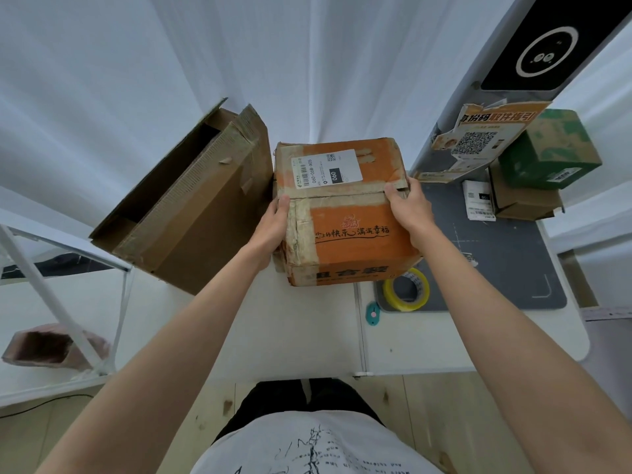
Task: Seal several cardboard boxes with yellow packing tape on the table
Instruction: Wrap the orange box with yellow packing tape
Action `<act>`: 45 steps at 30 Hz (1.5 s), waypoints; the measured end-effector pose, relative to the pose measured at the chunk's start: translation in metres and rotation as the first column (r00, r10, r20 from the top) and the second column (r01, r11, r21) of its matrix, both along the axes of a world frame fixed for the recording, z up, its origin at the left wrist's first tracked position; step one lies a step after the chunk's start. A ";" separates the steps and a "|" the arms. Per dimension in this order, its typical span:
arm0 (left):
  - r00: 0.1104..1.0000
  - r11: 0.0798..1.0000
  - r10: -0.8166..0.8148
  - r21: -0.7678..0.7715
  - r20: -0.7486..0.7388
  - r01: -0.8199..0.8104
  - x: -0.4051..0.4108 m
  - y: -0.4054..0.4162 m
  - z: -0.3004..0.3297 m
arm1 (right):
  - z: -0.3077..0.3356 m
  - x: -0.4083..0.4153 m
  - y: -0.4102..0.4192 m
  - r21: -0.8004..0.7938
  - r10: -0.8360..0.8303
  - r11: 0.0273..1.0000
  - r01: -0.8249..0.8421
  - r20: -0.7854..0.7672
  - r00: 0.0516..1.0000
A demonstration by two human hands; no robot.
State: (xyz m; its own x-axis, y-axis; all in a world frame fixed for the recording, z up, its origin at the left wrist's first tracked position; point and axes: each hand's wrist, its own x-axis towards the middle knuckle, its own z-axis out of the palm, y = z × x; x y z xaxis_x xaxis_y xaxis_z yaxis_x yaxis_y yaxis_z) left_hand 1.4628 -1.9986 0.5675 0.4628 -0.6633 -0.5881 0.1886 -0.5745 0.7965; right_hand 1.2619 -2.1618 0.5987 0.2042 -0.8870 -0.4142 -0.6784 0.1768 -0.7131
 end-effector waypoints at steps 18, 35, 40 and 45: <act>0.972 0.989 0.145 0.011 0.182 -0.150 -0.019 0.118 0.041 | 0.005 -0.025 0.102 -0.207 0.186 0.961 -0.185 -0.016 0.982; 0.963 0.987 0.063 0.124 0.260 -0.098 -0.056 0.226 -0.013 | -0.055 -0.081 0.236 -0.224 0.149 0.964 -0.146 -0.004 0.989; 0.962 0.997 0.058 0.025 0.267 -0.068 -0.050 0.205 0.006 | -0.032 -0.073 0.217 -0.335 0.075 0.940 -0.062 0.026 0.997; 0.970 0.998 0.008 -0.063 0.243 0.008 -0.026 0.135 0.038 | 0.012 -0.051 0.142 -0.352 0.041 0.935 -0.034 0.013 0.999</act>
